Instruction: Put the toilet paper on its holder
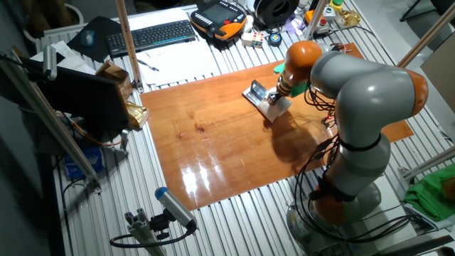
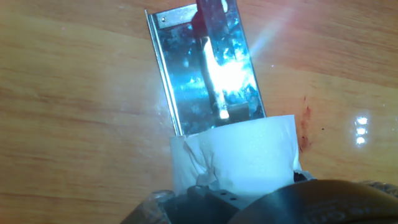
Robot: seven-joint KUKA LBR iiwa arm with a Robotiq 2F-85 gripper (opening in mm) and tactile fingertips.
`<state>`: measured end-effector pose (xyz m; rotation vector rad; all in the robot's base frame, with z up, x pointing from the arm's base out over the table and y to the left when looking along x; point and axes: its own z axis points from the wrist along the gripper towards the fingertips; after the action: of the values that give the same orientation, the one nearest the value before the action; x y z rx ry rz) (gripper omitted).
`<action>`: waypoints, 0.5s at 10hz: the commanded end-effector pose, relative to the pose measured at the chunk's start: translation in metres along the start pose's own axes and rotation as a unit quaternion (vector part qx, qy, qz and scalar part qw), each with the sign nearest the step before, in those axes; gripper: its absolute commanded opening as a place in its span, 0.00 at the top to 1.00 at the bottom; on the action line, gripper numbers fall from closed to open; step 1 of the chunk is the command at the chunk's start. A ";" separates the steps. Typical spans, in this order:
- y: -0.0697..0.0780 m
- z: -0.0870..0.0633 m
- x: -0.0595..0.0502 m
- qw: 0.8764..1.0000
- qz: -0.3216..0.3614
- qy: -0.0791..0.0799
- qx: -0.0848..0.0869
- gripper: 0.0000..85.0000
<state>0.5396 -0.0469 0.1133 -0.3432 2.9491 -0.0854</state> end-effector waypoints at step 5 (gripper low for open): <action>0.005 0.001 -0.010 1.000 -0.004 -0.001 -0.009 0.99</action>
<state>0.5487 -0.0392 0.1139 -0.3579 2.9477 -0.0604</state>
